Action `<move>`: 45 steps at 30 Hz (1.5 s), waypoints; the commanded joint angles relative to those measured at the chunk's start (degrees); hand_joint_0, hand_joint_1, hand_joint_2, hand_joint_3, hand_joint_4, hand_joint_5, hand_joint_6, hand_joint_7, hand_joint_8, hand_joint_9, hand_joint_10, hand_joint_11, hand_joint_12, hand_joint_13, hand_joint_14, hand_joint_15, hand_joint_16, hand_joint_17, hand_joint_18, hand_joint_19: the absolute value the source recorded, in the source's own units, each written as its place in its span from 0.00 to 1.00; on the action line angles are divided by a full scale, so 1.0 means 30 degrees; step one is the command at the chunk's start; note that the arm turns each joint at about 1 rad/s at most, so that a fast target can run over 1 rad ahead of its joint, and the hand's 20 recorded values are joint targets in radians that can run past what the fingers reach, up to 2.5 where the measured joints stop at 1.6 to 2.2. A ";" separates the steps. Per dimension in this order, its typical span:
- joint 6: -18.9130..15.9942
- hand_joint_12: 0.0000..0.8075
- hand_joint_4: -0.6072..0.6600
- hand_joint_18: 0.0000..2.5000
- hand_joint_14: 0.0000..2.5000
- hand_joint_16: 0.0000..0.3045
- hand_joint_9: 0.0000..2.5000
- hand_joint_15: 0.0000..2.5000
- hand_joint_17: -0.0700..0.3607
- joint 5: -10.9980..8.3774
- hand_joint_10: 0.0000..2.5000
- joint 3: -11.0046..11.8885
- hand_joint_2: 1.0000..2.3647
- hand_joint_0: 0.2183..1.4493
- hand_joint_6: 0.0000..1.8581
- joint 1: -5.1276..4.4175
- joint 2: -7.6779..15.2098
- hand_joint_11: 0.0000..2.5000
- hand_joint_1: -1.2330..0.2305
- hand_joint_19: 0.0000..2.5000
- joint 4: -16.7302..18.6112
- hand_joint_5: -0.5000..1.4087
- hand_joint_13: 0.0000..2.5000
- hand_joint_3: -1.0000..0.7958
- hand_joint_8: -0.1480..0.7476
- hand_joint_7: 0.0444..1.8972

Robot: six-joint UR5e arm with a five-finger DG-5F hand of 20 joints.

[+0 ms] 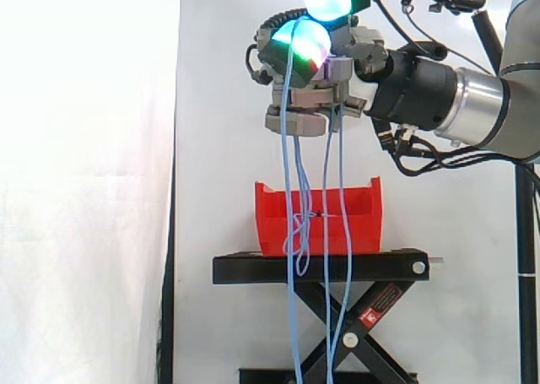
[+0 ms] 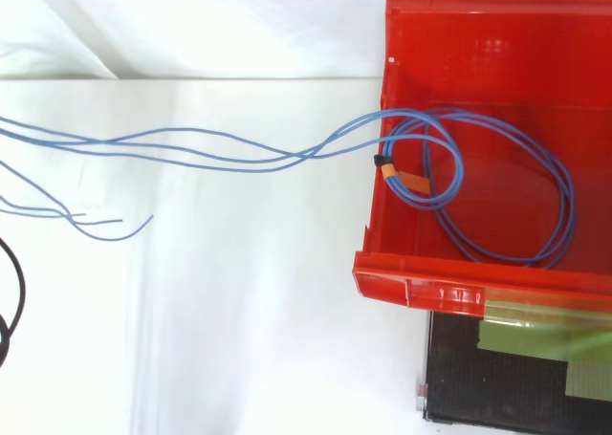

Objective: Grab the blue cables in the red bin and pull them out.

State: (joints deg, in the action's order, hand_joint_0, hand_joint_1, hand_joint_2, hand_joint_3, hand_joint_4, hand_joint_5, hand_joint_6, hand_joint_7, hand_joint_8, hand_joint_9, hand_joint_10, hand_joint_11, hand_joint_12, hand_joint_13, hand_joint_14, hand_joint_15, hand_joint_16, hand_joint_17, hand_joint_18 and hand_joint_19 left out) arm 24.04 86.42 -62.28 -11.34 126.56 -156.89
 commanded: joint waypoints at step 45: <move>-0.0001 0.43 0.71 0.55 0.61 0.14 0.71 0.46 0.39 -0.0007 0.06 -0.0012 0.00 0.58 0.20 -0.0029 0.0000 0.79 0.20 0.58 0.0000 0.77 0.58 0.00 0.45 0.36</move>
State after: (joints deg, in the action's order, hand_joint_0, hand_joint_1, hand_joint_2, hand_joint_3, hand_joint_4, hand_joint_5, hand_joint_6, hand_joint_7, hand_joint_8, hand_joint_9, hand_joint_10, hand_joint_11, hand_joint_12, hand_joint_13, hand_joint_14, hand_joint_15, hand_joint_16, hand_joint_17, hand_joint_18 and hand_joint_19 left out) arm 24.06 86.35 -62.31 -11.49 126.56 -156.93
